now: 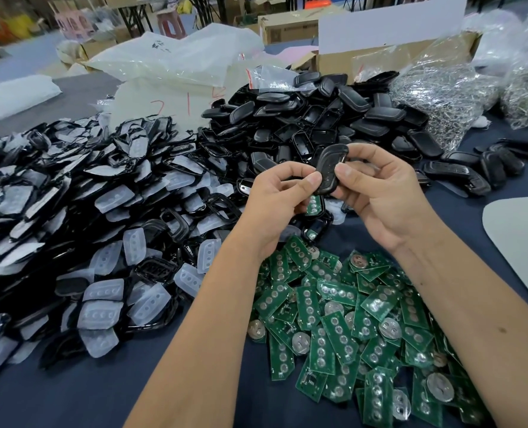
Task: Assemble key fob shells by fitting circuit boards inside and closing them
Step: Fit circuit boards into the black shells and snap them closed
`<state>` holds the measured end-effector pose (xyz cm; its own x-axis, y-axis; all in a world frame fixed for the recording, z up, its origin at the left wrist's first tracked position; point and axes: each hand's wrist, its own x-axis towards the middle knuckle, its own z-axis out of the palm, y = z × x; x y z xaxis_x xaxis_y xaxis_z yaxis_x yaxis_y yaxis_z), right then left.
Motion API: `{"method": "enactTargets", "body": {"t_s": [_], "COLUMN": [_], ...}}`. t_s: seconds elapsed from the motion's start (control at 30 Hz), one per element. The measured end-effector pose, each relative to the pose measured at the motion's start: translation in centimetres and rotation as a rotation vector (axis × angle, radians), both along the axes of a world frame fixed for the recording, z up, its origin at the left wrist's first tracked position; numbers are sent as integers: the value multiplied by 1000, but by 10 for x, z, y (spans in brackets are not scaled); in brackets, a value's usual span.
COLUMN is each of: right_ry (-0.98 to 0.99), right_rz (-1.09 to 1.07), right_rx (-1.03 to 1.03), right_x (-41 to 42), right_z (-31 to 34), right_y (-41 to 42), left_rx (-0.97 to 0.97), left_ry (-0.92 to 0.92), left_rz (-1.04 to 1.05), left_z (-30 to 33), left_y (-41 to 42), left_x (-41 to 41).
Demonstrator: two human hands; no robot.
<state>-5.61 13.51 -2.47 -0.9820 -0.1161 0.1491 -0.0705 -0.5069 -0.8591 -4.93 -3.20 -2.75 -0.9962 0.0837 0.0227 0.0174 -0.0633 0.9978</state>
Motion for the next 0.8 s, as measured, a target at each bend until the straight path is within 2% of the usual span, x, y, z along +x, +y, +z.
{"method": "enactTargets", "body": {"t_s": [0.13,0.23,0.3,0.37,0.47,0.6,0.7,0.8], "right_ry": [1,151,287,393,488,385,318,157], "right_rz": [-76,-219,-263,-242,-222,-299,-383,-286], "right_rx": [76,336,487,605,763,698,708,626], "right_x": [-2,-3,-3,-3,-2,0,-3,-6], "right_z": [-4,-6,-5,-5,-8,-8,-9,-13], "right_y": [0,-1,0,3,2,0,1,-1], "left_rx": [-36,-50,79,232,264,153,18,-67], "left_ry": [0,-28,-156,-268,-264,-260,-172,-92], "left_rz": [58,161,204,132,46,145,180,138], "left_z": [-1,-4,-1,4,6,5,5,7], "left_y": [3,5,5,1,-4,-3,-2,-1], "left_x": [-1,-1,-2,-3,0,3,3,5]}}
